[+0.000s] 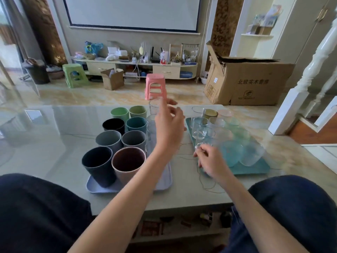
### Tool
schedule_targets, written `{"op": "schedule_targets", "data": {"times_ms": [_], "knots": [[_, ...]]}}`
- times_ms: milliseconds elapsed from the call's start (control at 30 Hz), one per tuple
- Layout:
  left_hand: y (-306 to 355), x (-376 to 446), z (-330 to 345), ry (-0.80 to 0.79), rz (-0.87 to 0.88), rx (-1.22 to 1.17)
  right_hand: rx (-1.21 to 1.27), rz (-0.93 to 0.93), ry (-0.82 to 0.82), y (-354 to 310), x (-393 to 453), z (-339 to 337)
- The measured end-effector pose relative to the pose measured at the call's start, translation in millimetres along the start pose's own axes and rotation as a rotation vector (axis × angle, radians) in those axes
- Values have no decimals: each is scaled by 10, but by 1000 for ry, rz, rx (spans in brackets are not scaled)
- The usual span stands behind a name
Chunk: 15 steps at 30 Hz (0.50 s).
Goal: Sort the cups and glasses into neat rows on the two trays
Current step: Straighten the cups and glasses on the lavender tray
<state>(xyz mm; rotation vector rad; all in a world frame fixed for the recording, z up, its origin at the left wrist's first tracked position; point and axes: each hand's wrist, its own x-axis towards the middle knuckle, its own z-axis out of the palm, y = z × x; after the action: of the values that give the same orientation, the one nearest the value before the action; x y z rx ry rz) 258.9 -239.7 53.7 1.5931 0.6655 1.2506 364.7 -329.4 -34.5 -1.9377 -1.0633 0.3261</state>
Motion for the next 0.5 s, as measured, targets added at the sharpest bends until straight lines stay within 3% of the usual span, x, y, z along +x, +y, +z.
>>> {"op": "schedule_targets", "data": {"times_ms": [133,367,433,500], "knots": [[105,428,-818,48,-42,88,-164,110,-261,-31,-15,474],[-698,823,-2363,392,-286,458,-291,157,-293,89,226,893],[-1128,747,-2644,319,-499,552,-314,177,-298,256,312,1021],[-1458,586,-2740,125,-704,614,-377,192,-273,209,302,1073]]}}
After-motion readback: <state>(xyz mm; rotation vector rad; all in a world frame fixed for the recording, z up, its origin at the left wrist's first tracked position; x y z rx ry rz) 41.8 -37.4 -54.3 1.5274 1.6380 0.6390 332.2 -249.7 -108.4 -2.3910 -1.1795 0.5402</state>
